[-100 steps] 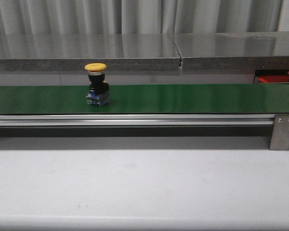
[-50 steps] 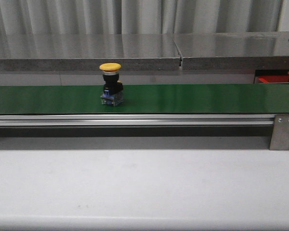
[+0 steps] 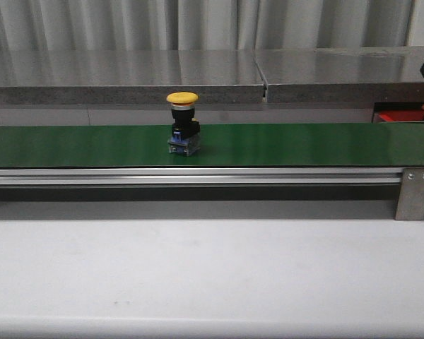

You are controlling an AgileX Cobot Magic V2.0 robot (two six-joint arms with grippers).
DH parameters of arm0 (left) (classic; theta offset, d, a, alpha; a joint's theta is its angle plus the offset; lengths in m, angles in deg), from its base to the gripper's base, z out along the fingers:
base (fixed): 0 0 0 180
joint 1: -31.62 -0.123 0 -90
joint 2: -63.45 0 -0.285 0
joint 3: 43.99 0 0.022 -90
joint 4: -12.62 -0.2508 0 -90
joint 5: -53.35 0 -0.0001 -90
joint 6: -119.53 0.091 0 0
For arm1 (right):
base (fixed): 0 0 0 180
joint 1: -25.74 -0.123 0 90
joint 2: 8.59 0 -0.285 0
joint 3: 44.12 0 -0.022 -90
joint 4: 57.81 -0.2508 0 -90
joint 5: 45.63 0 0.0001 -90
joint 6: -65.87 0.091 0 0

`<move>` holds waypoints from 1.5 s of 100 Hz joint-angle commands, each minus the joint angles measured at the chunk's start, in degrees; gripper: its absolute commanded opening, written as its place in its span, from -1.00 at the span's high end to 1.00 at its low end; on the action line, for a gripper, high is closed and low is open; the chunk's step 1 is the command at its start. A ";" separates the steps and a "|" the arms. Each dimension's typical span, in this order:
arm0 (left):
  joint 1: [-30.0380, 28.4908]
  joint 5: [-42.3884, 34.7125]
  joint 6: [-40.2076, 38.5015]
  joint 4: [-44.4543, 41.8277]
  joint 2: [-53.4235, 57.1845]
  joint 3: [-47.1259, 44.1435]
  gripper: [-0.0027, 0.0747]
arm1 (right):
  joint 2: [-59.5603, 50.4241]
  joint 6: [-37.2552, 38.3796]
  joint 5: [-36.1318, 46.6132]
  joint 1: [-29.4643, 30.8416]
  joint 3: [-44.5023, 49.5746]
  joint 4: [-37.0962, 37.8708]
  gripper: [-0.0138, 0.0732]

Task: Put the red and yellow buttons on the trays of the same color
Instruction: 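Carry the red button to the red tray and release it, then lower the right gripper onto the yellow button on the belt and grasp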

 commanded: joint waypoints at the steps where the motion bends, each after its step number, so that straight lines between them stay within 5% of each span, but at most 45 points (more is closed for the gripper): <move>1: 0.39 -4.40 -0.49 1.04 -0.03 1.48 0.98 | -3.39 -0.61 2.04 0.27 -1.55 -1.02 0.47; 31: 0.39 -4.40 -0.49 1.04 -0.03 1.48 0.98 | -3.39 -0.74 2.24 0.27 -1.55 -1.99 -0.49; 101: 0.39 -4.40 -0.49 1.04 -0.03 1.48 0.98 | -9.22 -0.74 1.33 0.03 -1.25 -0.93 -0.49; 150: 0.39 -4.40 -0.49 1.04 -0.03 1.48 0.98 | -25.46 -0.74 3.77 -8.23 8.26 -0.59 -0.49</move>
